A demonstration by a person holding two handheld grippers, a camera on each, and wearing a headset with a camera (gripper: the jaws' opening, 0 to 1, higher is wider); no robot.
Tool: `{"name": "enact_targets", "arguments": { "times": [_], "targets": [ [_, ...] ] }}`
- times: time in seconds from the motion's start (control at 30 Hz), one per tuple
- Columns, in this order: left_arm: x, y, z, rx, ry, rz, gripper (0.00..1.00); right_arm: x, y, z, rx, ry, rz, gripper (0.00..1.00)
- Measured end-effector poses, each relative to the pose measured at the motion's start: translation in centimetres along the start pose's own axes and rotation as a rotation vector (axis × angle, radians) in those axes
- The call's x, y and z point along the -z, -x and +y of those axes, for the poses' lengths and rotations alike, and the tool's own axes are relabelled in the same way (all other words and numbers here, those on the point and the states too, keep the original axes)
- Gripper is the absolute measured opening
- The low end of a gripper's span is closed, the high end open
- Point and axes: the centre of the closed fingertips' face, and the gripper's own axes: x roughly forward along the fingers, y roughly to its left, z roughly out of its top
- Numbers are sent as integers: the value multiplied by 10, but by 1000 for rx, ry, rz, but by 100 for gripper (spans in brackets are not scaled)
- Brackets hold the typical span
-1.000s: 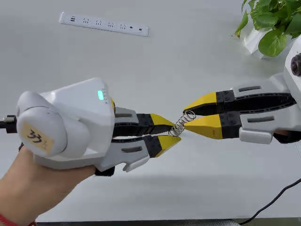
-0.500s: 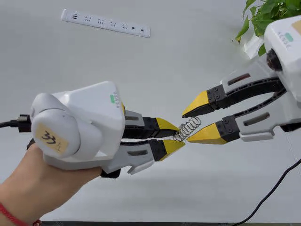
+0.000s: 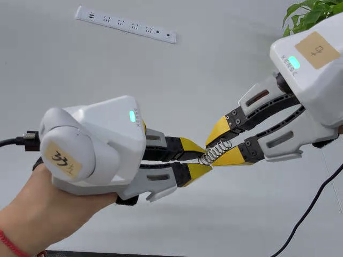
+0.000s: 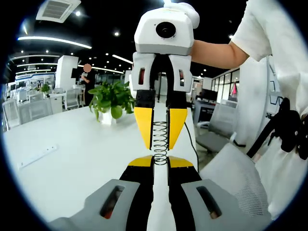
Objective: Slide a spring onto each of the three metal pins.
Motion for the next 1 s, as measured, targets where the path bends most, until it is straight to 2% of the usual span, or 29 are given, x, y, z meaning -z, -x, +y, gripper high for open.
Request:
{"name": "enact_targets", "arguments": {
  "times": [0.63,0.93,1.0],
  "targets": [
    [5,0,3,8,3,-12,7,7,-3,-6,-18,-24,8,7],
    [11,4,3,5,4,4,11,8,-5,-6,-13,-52,-11,7],
    [15,7,5,-2,-1,21,12,11,-3,-8,-3,-61,-14,7]
  ]
}}
